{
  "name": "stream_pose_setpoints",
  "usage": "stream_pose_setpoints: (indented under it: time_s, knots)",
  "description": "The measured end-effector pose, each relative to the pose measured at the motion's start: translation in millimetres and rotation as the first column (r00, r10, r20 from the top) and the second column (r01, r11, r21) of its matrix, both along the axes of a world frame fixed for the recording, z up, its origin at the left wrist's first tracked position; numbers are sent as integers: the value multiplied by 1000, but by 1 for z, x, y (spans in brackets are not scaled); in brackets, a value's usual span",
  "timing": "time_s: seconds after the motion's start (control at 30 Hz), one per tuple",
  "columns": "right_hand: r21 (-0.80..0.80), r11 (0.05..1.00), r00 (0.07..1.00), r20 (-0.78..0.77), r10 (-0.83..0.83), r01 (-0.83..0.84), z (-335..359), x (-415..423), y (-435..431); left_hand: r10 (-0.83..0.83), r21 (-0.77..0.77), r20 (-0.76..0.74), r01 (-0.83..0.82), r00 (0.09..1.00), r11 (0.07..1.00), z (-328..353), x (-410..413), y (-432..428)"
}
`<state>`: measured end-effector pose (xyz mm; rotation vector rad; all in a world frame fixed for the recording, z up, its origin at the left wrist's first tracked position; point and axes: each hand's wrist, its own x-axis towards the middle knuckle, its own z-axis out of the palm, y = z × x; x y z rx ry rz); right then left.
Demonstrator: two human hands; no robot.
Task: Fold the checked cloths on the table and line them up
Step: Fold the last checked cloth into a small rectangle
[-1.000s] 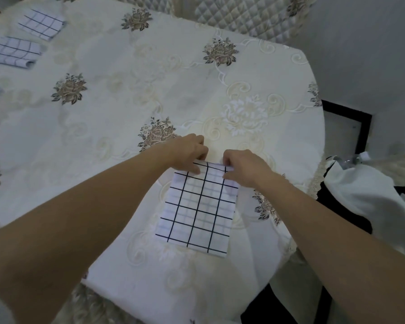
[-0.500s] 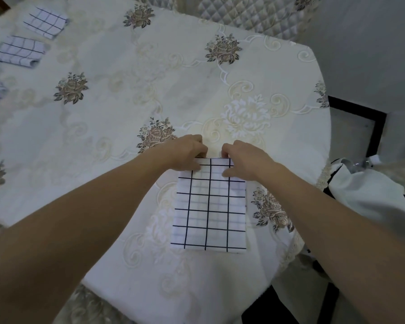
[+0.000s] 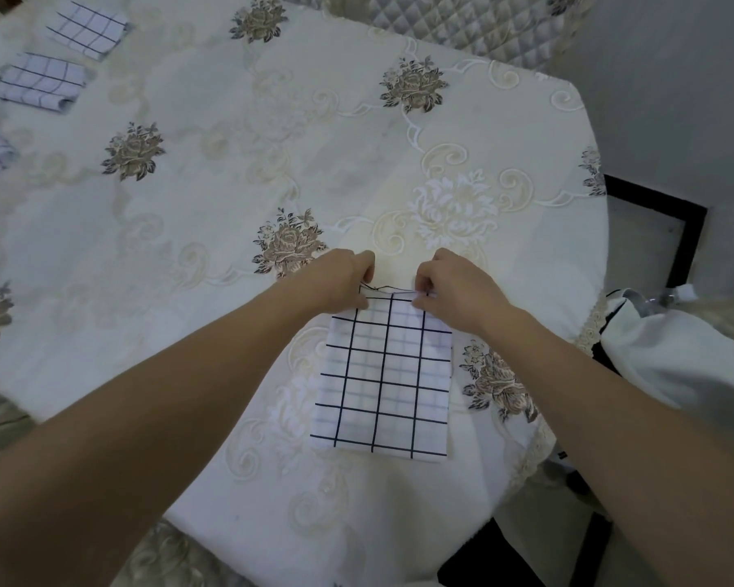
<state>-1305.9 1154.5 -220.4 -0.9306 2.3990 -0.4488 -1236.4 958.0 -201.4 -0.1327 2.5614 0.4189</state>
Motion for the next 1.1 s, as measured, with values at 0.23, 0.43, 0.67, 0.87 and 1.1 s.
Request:
stream_pose_setpoints:
  time_s: [0.23,0.43,0.67,0.87,1.1]
  knots:
    - [77,991,989,104,104,-112,2,-13,-11,21,-14,27,-20,999,1000,3,-3,4]
    - [39,987,977,158,146,-154,3,-21,-17,-43,68,11,42,999,997,15,-6,-1]
    - [-35,992,962,239,128,-123,9,-31,-14,5,203,-100,16,995,979,23,8,-11]
    - [-73,976,958,189,214,-204,13,-28,-19,82,283,-174,-30,981,959,23,17,-14]
    - [-53,983,974,132,182,-176,31,-32,-18,155,278,-265,-78,952,957,27,26,-18]
